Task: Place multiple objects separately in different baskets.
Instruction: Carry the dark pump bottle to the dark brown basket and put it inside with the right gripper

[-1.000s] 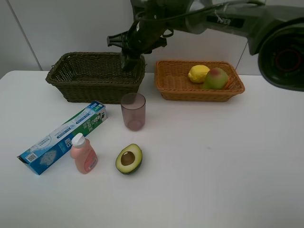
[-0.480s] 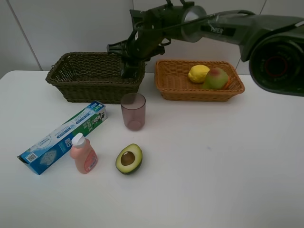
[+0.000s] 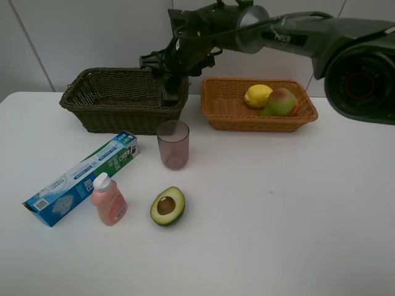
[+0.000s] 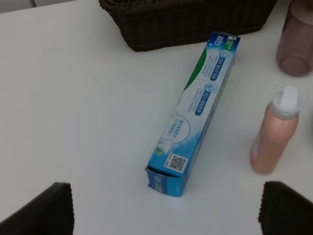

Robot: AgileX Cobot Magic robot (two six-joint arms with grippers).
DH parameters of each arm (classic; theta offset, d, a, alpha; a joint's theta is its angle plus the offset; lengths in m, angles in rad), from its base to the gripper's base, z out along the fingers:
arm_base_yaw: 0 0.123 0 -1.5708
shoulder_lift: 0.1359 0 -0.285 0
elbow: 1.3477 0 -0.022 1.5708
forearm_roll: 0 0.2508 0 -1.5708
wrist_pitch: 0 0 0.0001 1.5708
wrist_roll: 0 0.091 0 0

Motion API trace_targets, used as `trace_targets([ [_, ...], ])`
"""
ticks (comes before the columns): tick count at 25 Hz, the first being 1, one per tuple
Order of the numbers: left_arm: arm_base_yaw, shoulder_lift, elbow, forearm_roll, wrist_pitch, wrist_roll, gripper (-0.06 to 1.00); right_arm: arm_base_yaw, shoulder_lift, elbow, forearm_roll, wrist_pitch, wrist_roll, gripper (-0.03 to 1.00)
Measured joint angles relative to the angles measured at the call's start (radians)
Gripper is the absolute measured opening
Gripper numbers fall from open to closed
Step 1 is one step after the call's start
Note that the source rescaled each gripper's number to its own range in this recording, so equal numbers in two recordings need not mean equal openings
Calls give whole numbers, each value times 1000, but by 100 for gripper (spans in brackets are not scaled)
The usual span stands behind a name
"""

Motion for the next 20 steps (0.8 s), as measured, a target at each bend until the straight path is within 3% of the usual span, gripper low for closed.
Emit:
trace_targets([
  [2, 0, 0, 0, 0, 0, 0, 100, 0, 0, 0, -20, 2, 0, 88],
  [4, 0, 0, 0, 0, 0, 0, 100, 0, 0, 0, -20, 2, 0, 95],
  [12, 0, 0, 0, 0, 0, 0, 100, 0, 0, 0, -19, 9, 0, 100],
  [20, 0, 0, 0, 0, 0, 0, 100, 0, -64, 0, -19, 78, 0, 100],
])
